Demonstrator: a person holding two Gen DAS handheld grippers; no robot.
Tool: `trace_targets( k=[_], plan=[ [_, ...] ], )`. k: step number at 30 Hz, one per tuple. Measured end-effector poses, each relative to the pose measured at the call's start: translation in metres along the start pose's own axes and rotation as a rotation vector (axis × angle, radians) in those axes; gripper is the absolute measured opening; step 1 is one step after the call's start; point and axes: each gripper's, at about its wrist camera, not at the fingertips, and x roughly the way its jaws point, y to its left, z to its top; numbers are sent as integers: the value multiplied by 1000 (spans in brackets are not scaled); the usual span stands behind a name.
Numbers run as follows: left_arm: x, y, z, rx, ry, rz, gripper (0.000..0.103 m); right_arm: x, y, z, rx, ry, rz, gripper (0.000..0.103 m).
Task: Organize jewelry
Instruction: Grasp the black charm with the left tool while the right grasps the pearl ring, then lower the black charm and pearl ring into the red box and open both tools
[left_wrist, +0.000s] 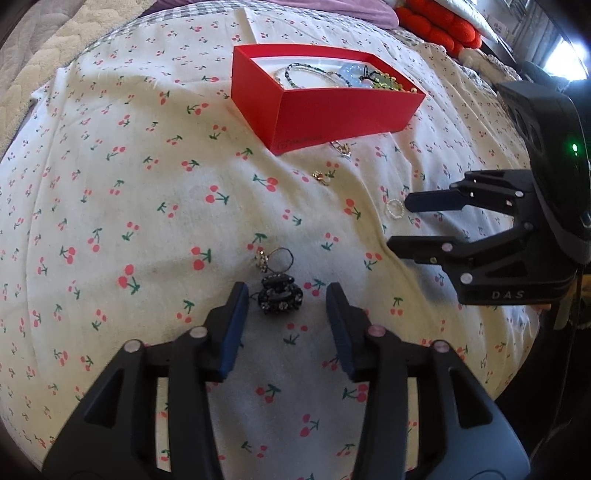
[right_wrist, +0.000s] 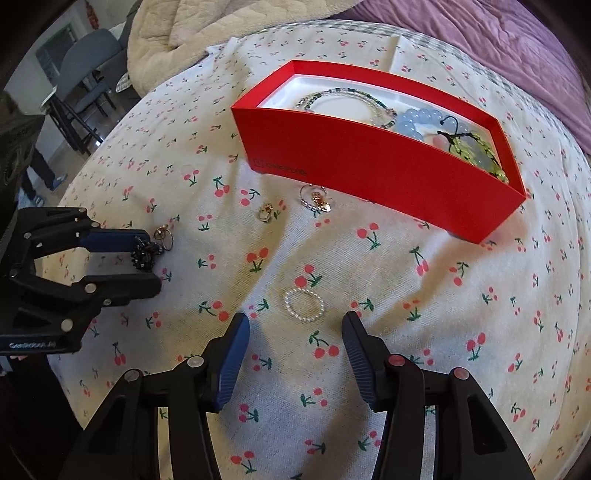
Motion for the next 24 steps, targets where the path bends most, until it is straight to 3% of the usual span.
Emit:
trace_targets(
  k=[6,10,17,24],
  plan=[
    [-2,8,-1,-42,-7,12,45,9,9,6,-12,-16,-3,43],
    [0,8,-1,-35,0,35,26,10,6,9,-12,-22,-6,36],
    [-2,9,-2,-46,3,42,26,13,11,12,-49,-21,-11,10],
    [-9,15,-5,-69,-9,49,26,9,14,14,-46,-28,0,5]
  ],
)
